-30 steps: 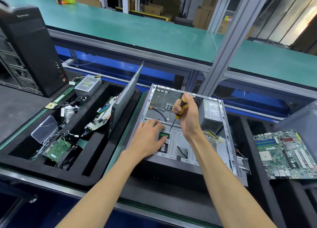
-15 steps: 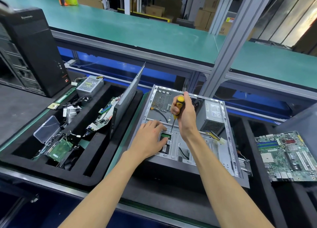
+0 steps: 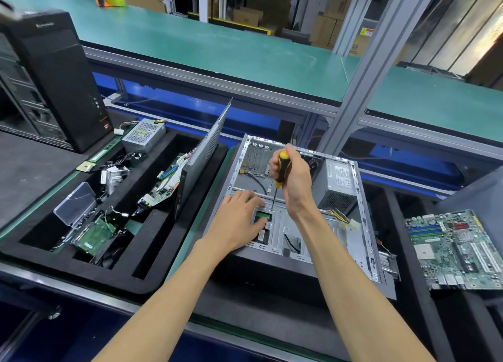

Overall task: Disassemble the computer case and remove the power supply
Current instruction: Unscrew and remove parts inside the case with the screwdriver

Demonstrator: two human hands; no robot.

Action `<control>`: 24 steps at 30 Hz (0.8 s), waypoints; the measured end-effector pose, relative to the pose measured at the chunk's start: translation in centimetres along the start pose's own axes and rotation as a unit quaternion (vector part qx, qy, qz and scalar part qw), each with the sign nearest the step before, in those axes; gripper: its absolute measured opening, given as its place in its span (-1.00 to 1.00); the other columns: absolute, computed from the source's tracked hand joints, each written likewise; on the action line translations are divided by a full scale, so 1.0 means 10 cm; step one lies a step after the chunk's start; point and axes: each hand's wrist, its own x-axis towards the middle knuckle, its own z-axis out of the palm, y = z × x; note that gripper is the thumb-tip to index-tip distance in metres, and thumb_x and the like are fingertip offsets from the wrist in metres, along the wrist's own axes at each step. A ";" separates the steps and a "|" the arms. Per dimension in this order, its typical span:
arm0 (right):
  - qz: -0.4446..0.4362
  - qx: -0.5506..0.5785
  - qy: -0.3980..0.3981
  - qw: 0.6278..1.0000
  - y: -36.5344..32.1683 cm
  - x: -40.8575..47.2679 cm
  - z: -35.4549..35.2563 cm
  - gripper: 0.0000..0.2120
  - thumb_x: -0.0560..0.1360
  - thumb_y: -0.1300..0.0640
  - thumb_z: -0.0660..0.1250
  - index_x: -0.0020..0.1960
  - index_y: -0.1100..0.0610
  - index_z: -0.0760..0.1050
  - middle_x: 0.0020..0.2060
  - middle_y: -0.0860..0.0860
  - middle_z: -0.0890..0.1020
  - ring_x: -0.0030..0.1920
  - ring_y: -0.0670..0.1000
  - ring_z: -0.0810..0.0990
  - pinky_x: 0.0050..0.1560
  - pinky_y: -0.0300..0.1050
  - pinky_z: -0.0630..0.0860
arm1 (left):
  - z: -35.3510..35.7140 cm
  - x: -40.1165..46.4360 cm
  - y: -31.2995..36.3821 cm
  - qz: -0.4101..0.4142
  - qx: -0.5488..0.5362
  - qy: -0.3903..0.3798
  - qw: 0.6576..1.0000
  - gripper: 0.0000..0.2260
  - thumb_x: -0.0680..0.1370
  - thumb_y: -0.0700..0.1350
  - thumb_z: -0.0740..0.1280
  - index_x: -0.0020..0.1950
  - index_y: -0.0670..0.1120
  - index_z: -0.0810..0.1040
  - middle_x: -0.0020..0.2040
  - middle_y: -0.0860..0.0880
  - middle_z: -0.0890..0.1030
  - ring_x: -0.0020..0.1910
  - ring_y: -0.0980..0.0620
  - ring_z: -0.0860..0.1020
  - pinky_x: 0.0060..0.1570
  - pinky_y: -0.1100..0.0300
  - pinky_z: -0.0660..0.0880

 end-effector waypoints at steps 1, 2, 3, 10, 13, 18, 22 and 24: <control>0.002 0.010 0.002 1.000 0.01 0.01 0.00 -0.56 0.65 -0.11 0.12 -0.35 -0.05 0.52 -0.40 -0.07 0.46 -0.36 -0.06 0.38 -0.22 -0.14 0.32 | 0.00 0.00 0.00 0.000 0.000 0.000 1.000 -0.66 0.58 0.12 0.30 0.31 0.03 0.53 0.27 0.07 0.49 0.30 0.06 0.39 0.36 0.12 0.25; 0.004 0.019 0.002 1.000 0.02 0.01 -0.01 -0.54 0.65 -0.13 0.10 -0.35 -0.05 0.51 -0.43 -0.08 0.42 -0.38 -0.06 0.34 -0.24 -0.15 0.30 | 0.00 0.00 0.00 0.000 0.000 0.000 1.000 -0.66 0.58 0.12 0.30 0.31 0.03 0.53 0.27 0.07 0.49 0.30 0.06 0.39 0.36 0.12 0.25; 0.005 0.029 0.002 1.000 0.03 0.02 -0.02 -0.54 0.66 -0.16 0.09 -0.33 -0.05 0.50 -0.44 -0.09 0.39 -0.39 -0.06 0.32 -0.26 -0.17 0.29 | 0.00 0.00 0.00 -0.001 0.001 0.000 1.000 -0.66 0.58 0.12 0.30 0.31 0.03 0.53 0.27 0.07 0.49 0.30 0.06 0.40 0.36 0.12 0.26; -0.019 0.003 0.009 1.000 0.06 -0.03 -0.05 -0.70 0.57 -0.18 0.31 -0.12 0.02 0.37 -0.36 -0.06 0.43 -0.30 -0.01 0.36 -0.14 -0.06 0.35 | 0.02 0.01 -0.01 0.001 0.000 0.005 1.000 -0.68 0.57 0.12 0.31 0.28 0.03 0.54 0.24 0.08 0.50 0.28 0.06 0.40 0.34 0.12 0.26; -0.011 -0.011 0.003 1.000 0.05 -0.05 -0.01 -0.68 0.58 -0.21 0.25 -0.19 -0.02 0.52 -0.28 -0.06 0.56 -0.23 -0.03 0.45 -0.09 -0.08 0.41 | 0.02 0.00 -0.01 0.002 -0.001 0.006 1.000 -0.68 0.57 0.12 0.31 0.27 0.03 0.54 0.24 0.08 0.50 0.28 0.06 0.41 0.34 0.12 0.27; -0.004 -0.012 -0.003 1.000 0.02 -0.02 0.06 -0.56 0.66 -0.14 0.13 -0.28 -0.04 0.58 -0.38 -0.05 0.49 -0.32 -0.05 0.41 -0.21 -0.16 0.36 | 0.02 0.00 -0.02 0.004 -0.001 0.008 1.000 -0.67 0.57 0.13 0.31 0.29 0.03 0.54 0.24 0.08 0.50 0.28 0.07 0.40 0.34 0.12 0.26; -0.009 0.021 0.000 1.000 0.03 0.00 0.05 -0.65 0.66 -0.14 0.10 -0.12 0.07 0.46 -0.44 -0.10 0.35 -0.38 -0.05 0.29 -0.23 -0.15 0.29 | 0.02 0.00 -0.02 0.005 -0.002 0.009 1.000 -0.67 0.57 0.12 0.31 0.28 0.03 0.55 0.24 0.07 0.50 0.29 0.06 0.41 0.35 0.11 0.26; -0.018 0.008 -0.002 1.000 0.04 0.00 0.04 -0.69 0.60 -0.19 0.19 -0.04 0.07 0.35 -0.42 -0.10 0.33 -0.37 -0.04 0.28 -0.20 -0.14 0.33 | 0.03 0.00 -0.03 0.005 -0.003 0.010 1.000 -0.68 0.57 0.12 0.31 0.27 0.03 0.55 0.24 0.07 0.51 0.28 0.05 0.41 0.35 0.11 0.26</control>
